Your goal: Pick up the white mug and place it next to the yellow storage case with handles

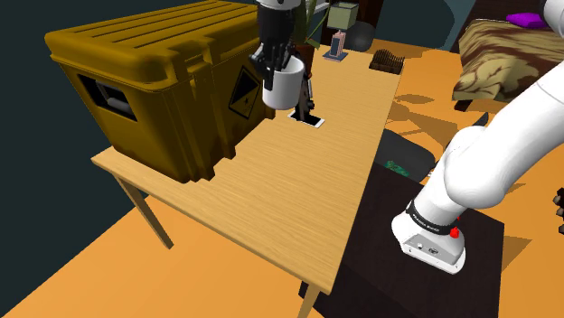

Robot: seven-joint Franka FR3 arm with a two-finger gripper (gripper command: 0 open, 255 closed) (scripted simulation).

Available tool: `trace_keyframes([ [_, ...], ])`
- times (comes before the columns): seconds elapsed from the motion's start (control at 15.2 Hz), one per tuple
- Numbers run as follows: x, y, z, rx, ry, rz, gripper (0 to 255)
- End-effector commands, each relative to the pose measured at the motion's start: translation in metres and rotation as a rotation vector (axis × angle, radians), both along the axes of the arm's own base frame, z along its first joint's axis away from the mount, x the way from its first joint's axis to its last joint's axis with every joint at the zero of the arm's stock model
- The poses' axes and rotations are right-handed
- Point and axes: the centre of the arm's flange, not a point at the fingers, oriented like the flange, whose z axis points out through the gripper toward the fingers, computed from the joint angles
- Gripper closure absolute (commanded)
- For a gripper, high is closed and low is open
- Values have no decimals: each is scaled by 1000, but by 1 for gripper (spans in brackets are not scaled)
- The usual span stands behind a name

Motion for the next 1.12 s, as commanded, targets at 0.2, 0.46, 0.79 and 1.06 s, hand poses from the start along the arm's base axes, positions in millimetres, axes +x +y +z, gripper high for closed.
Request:
trace_keyframes([
  [0.2,0,-1,-26,0,-1,0,255],
  [0.46,0,-1,-47,0,-1,0,255],
  [0.79,0,-1,-74,0,-1,0,255],
  [1.06,0,-1,-95,0,-1,0,255],
])
